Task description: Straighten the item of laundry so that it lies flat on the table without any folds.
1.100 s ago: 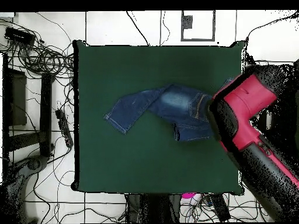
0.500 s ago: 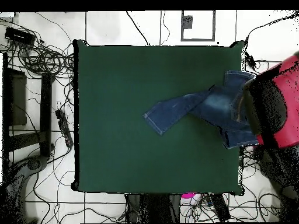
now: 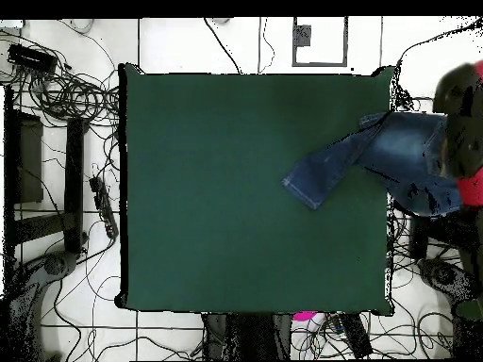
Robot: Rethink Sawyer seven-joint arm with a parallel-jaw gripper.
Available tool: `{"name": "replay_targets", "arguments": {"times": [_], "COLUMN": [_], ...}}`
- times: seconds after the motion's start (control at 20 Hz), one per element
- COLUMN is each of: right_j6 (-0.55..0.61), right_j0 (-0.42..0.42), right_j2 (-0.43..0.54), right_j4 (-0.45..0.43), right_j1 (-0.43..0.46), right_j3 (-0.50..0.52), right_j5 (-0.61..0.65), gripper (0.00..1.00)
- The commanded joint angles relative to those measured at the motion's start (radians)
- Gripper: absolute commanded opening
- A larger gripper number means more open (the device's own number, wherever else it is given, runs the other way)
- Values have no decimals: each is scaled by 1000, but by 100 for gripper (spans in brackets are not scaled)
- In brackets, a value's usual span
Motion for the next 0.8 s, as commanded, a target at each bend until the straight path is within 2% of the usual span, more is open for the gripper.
{"name": "replay_targets", "arguments": {"times": [0.05, 0.2, 0.25, 0.5, 0.8], "right_j6": [-423, -560, -600, -722, -801], "right_j0": [164, 223, 240, 282, 299], "right_j2": [-27, -76, -75, -66, -63], "right_j4": [-274, -463, -498, -588, -658], "right_j1": [68, 98, 111, 142, 153], "right_j3": [-320, -446, -488, -594, -648], "right_j5": [-138, -130, -128, -135, -123], "gripper": [0, 0, 0, 0, 0]}}
